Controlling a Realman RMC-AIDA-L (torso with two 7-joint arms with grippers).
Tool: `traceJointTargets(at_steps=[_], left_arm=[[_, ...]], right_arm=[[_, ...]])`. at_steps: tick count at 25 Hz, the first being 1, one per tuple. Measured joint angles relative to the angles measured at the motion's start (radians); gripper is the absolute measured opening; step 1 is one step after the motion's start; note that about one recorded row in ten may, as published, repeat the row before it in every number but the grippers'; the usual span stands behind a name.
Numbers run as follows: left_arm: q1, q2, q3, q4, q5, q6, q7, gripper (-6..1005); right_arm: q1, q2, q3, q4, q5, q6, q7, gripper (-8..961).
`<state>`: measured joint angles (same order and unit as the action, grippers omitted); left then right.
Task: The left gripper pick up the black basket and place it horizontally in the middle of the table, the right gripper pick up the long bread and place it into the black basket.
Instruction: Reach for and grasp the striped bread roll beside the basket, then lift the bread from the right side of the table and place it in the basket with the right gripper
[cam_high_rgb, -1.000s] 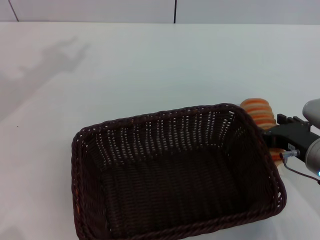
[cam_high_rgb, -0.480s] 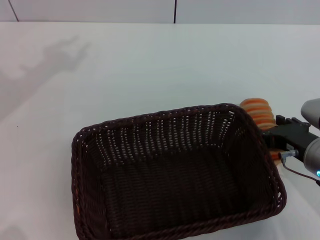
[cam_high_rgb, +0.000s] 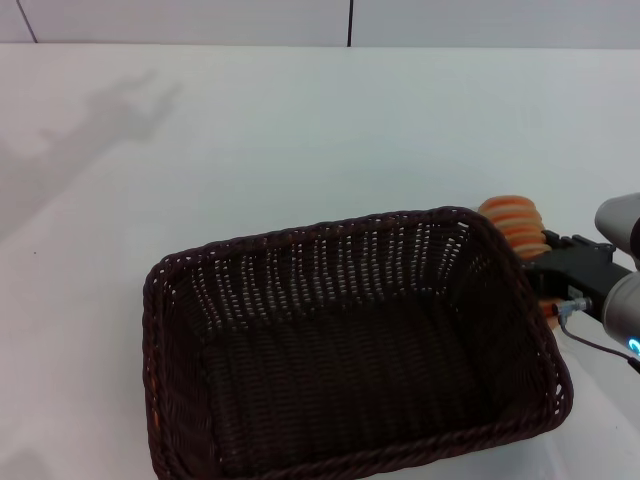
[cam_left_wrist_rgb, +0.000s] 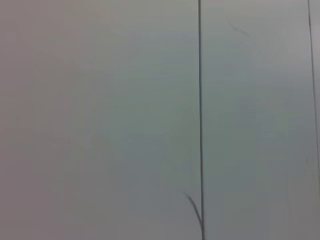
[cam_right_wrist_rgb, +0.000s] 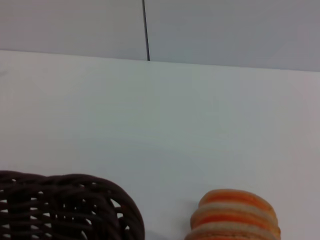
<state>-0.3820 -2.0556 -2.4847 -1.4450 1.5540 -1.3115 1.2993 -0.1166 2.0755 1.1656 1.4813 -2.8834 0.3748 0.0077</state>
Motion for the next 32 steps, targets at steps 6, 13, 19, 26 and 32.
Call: traceJointTargets(at_steps=[6,13,19,26,32], left_arm=[[-0.002,0.002,0.0,0.0,-0.005,0.003,0.001,408],[-0.002,0.003,-0.002,0.0,-0.007,0.007,0.004,408],[-0.002,0.005,-0.002,0.0,-0.007,0.012,0.005,408],[-0.006,0.006,-0.002,0.0,-0.007,0.017,0.005,408],[-0.011,0.003,-0.003,0.0,-0.007,0.02,0.005,408]], right_arm=[[0.007,0.0,0.013,0.0,0.0,-0.001,0.0,573],[-0.018,0.0,0.094,0.044,-0.006,-0.008,-0.002,531],[-0.055,-0.003,0.131,0.165,-0.031,-0.002,-0.02,506],[-0.045,-0.002,0.105,0.322,-0.032,0.085,-0.059,413],[-0.039,-0.003,0.045,0.409,-0.032,0.121,-0.059,373]])
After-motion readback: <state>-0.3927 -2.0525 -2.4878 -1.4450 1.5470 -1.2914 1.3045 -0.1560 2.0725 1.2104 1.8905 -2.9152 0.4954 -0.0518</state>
